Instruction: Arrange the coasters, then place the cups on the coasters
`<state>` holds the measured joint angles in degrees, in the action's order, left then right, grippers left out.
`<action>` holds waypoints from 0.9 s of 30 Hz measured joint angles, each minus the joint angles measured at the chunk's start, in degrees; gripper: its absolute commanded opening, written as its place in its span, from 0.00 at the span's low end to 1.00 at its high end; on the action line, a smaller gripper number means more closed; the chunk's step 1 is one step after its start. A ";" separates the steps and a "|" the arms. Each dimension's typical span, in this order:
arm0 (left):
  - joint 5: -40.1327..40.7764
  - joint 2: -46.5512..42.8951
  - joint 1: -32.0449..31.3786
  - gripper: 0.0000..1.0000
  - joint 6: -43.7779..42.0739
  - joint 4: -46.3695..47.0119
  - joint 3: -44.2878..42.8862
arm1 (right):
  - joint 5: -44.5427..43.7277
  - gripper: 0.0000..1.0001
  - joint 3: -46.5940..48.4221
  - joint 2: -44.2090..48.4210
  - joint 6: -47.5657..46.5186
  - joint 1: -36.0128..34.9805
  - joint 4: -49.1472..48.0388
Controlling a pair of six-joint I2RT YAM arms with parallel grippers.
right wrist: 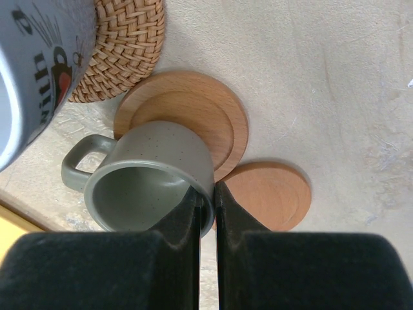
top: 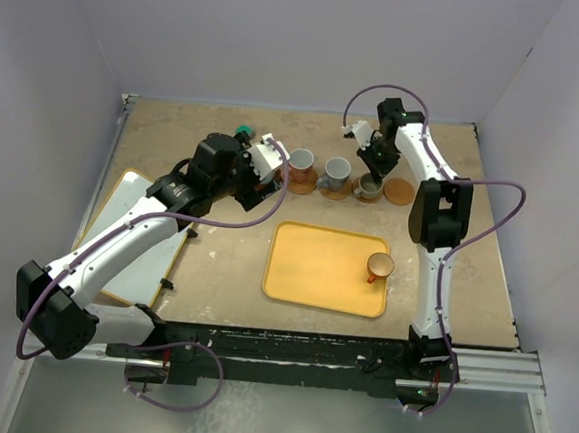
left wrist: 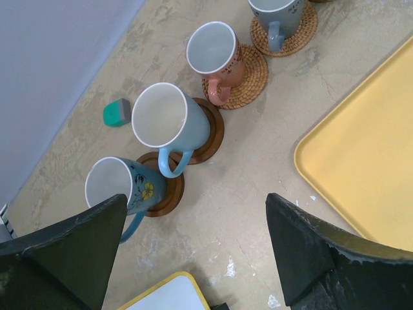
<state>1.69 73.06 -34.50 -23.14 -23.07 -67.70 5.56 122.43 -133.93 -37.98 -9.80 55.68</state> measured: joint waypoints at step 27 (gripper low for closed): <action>-0.63 0.02 0.00 0.85 -0.02 0.00 0.00 | -0.26 0.14 2.62 -1.90 -1.09 0.00 0.37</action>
<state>1.06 73.08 -34.50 -23.16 -23.07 -67.70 5.30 125.05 -135.83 -39.07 -9.80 56.05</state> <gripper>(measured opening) 0.847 0.096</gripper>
